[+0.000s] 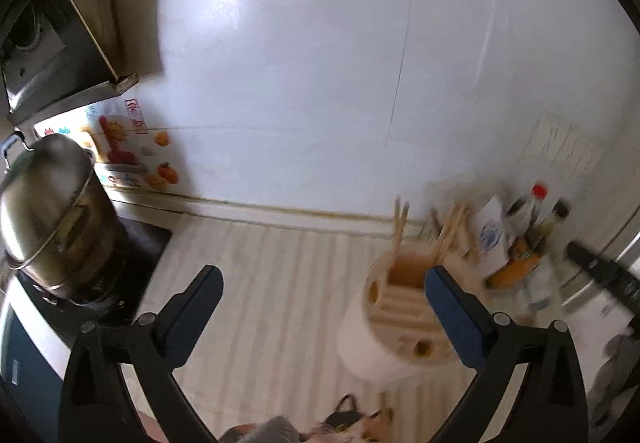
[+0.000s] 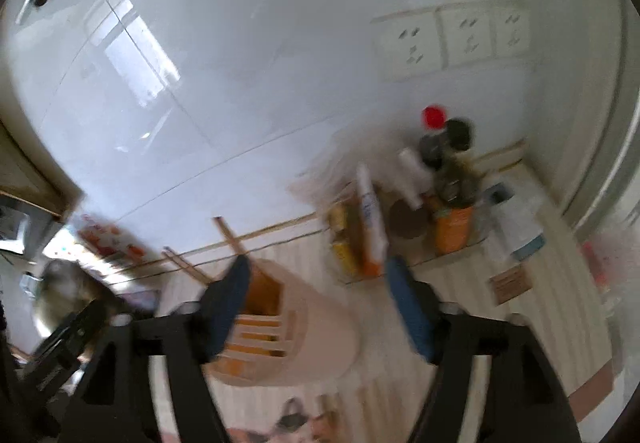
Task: Organize utensils
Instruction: 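Lower the left tool to the chopstick row and grasp one while the right tool grasps another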
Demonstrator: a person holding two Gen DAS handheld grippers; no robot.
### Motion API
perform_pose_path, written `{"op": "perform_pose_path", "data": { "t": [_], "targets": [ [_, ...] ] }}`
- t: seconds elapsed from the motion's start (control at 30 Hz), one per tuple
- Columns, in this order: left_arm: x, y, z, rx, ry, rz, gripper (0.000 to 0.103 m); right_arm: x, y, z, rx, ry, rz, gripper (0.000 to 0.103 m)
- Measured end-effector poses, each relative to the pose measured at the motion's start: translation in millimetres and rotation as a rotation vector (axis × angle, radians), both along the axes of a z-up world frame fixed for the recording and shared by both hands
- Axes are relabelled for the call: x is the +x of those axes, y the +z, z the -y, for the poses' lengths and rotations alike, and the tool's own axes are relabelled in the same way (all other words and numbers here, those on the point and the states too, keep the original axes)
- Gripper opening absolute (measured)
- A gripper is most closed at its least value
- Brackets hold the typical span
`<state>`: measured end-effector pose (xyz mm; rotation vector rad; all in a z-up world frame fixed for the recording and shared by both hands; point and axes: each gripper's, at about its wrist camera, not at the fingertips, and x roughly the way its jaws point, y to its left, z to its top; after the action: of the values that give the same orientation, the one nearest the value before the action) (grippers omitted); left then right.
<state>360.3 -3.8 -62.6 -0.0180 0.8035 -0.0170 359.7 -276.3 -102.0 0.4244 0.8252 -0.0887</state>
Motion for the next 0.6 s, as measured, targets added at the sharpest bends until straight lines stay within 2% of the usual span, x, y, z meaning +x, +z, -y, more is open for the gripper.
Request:
{"op": "perform_pose_path", "data": {
  "t": [0.07,0.27,0.47,0.5,0.57,0.6],
  "targets": [
    [-6,-19,1,0.012,-0.008,-0.039,0.103,-8,-8,2,-0.042,-0.003,-0.011,0.086],
    [-24,-81,12,0.032,-0.035,-0.157,0.103,-32,-56,10,-0.064,0.001,-0.151,0.087],
    [-40,-150,45,0.140,-0.103,-0.277,0.103,-58,-114,6,-0.085,0.022,-0.293,0.086],
    [-43,-161,50,0.153,-0.113,-0.300,0.103,-62,-125,5,-0.088,0.027,-0.319,0.083],
    [-48,-186,58,0.156,-0.129,-0.362,0.101,-69,-146,4,-0.089,0.044,-0.365,0.070],
    [-49,-195,60,0.147,-0.135,-0.390,0.100,-72,-157,3,-0.090,0.056,-0.392,0.060]
  ]
}}
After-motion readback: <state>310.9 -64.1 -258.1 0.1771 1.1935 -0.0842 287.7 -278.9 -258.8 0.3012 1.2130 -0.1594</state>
